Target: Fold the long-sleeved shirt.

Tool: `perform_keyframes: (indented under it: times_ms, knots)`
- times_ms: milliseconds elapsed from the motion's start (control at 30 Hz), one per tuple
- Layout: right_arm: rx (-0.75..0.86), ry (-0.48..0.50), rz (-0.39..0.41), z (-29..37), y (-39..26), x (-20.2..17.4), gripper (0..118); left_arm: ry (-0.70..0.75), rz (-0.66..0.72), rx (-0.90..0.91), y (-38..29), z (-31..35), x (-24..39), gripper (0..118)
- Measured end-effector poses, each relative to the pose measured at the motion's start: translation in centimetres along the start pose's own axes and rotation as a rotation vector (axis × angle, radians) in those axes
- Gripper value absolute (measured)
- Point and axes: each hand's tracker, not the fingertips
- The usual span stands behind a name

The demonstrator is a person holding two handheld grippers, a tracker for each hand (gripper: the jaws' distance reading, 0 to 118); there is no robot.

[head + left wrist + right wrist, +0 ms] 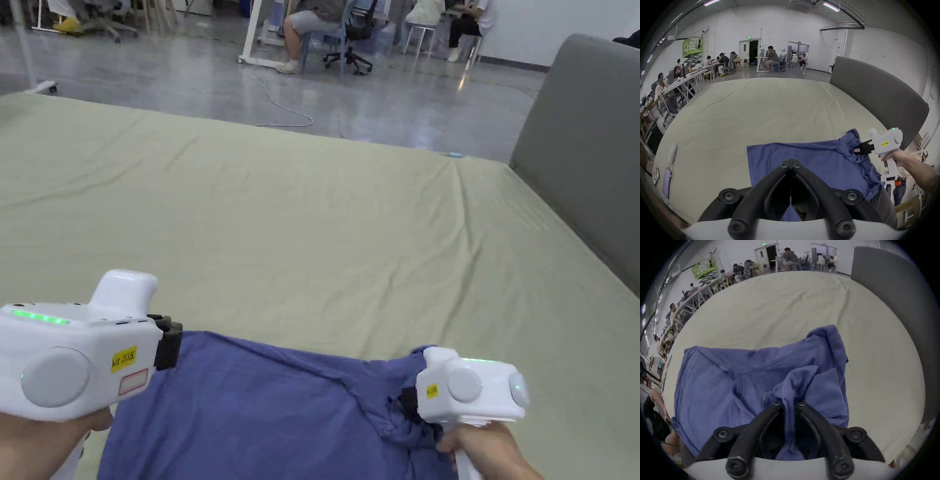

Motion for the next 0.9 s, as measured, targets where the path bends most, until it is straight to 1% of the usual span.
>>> perform_keyframes:
  times_ms: [33,67,100,133,167,200,267,333,367,400,433,500,533,600,633,700,800,833,900]
  knots:
    - [-0.005,0.01,0.003,0.3,0.3,0.0,47,-0.005,0.002,-0.003,0.0,0.0,0.0,0]
    - [0.007,0.064,0.011,1.0,0.4,0.0,77,-0.008,0.004,-0.005,0.0,0.0,0.1,0]
    - [0.011,0.126,-0.007,2.1,0.5,0.1,77,-0.01,0.004,-0.004,0.1,-0.2,0.0,0]
    - [0.017,0.143,-0.02,3.3,0.6,0.0,83,-0.012,0.002,-0.002,0.1,0.0,0.1,0]
    - [0.037,0.117,-0.016,4.9,0.6,-0.1,88,-0.015,-0.002,0.001,0.1,0.2,0.2,0]
    - [0.102,0.086,0.003,7.1,0.7,-0.2,94,-0.015,-0.004,0.005,0.1,0.4,0.2,0]
    - [0.225,0.079,0.042,10.6,0.3,-0.1,94,-0.013,-0.004,0.01,0.1,0.6,0.1,0]
    - [0.322,0.076,0.028,13.4,-0.4,0.2,94,-0.011,-0.002,0.013,-0.1,0.8,0.0,0]
    - [0.328,0.07,0.019,14.5,-0.7,0.5,93,-0.013,-0.002,0.012,-0.2,0.9,0.1,0]
    - [0.301,0.064,0.013,15.0,-0.8,0.6,92,-0.011,-0.001,0.009,-0.3,0.8,0.0,0]
    - [0.286,0.05,0.002,15.4,-1.0,0.8,82,-0.007,0.001,0.003,-0.4,0.6,0.0,0]
    - [0.284,0.057,0.025,15.1,-1.4,0.9,0,0.004,0.006,-0.011,-0.7,0.1,-0.1,0]
    - [0.259,0.021,0.036,14.7,-1.8,1.0,0,0.005,0.008,-0.018,-0.7,-0.2,-0.1,0]
    - [0.241,0.035,0.086,13.8,-2.1,0.9,0,0.012,0.014,-0.021,-0.8,-0.9,-0.3,0]
    - [0.242,0.037,0.08,13.6,-2.3,0.9,0,0.04,0.017,-0.021,-0.6,-1.4,-0.4,0]
    - [0.239,0.045,0.064,13.4,-2.0,1.3,0,0.05,0.027,-0.035,0.3,-2.8,-1.1,0]
    - [0.245,0.068,0.031,13.5,-1.6,1.9,0,0.046,0.106,-0.065,2.3,-6.4,-3.0,0]
    - [0.247,0.068,0.031,13.4,-1.5,1.9,0,0.048,0.148,-0.098,2.9,-8.2,-4.0,11]
    - [0.251,0.067,0.033,13.7,-1.3,2.1,0,0.07,0.231,-0.136,3.9,-12.3,-6.0,83]
